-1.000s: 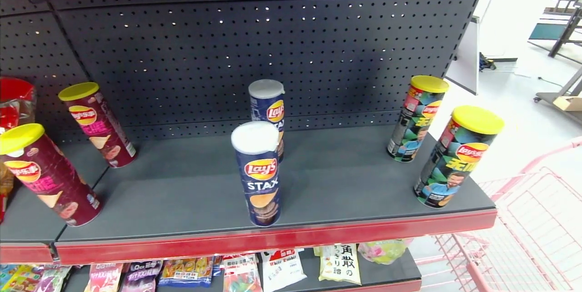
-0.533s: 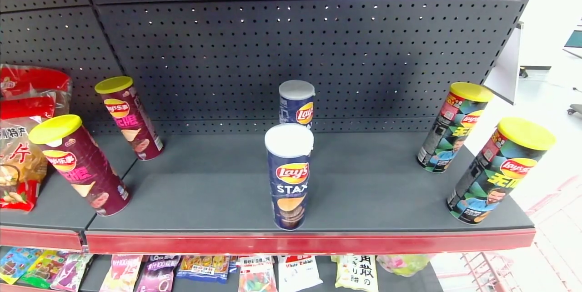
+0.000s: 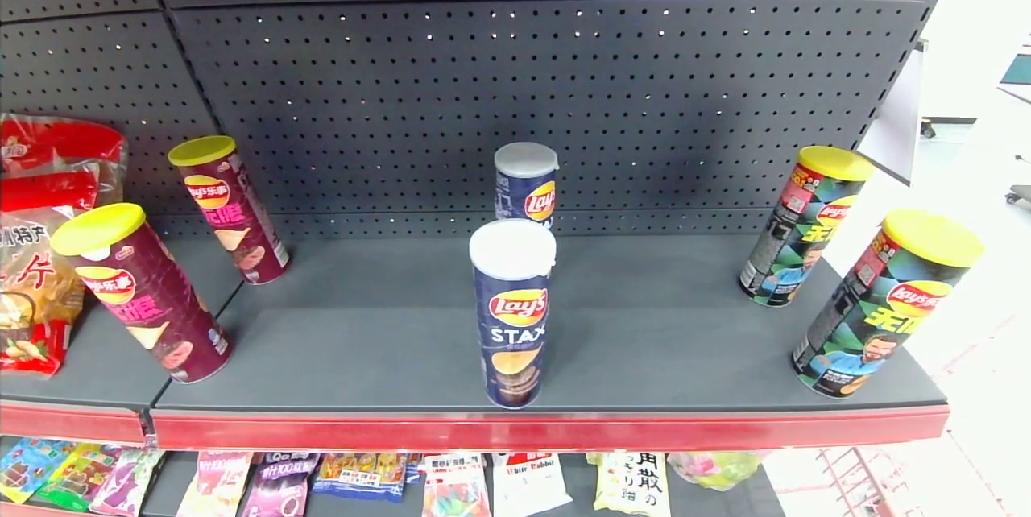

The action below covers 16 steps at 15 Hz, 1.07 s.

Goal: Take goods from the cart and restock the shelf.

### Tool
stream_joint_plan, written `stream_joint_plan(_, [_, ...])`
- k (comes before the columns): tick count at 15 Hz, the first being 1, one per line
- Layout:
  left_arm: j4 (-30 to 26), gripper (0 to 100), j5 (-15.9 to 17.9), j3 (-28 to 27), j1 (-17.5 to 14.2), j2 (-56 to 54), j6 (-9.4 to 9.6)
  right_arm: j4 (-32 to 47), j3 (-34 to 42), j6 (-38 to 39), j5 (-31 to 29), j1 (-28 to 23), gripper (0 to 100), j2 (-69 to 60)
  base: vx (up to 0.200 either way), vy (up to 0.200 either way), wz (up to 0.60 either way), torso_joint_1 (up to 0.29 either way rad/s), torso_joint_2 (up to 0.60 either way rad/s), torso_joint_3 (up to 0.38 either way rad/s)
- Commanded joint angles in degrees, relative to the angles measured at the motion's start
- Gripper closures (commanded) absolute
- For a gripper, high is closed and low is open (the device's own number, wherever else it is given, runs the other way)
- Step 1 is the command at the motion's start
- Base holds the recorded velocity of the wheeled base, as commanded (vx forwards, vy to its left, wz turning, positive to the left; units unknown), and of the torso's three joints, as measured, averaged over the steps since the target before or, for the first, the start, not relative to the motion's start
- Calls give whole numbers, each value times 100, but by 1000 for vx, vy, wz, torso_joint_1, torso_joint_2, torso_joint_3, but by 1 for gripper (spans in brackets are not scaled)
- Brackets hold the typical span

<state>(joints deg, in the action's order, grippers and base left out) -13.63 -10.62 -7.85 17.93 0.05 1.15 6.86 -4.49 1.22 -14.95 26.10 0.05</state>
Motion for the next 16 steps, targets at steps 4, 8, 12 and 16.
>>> stream_joint_plan(4, [-8, 0, -547, -428, -246, 909, -273, -18, 9, -25, -395, -17, 0, -5, 0, 0, 0, 0, 0, 0])
stream_joint_plan(8, [-237, 0, -845, -419, -1688, 1190, -413, -18, 9, -60, -580, -61, 0, -5, 0, 0, 0, 0, 0, 0])
stream_joint_plan(12, [-158, 0, 912, -76, -1732, 57, -431, -27, 9, -60, -597, -61, 0, -5, 0, 0, 0, 0, 0, 0])
stream_joint_plan(16, [1609, 0, 1659, 724, -1820, 4, -528, -18, 0, -60, -571, -61, 0, -5, 0, 0, 0, 0, 0, 0])
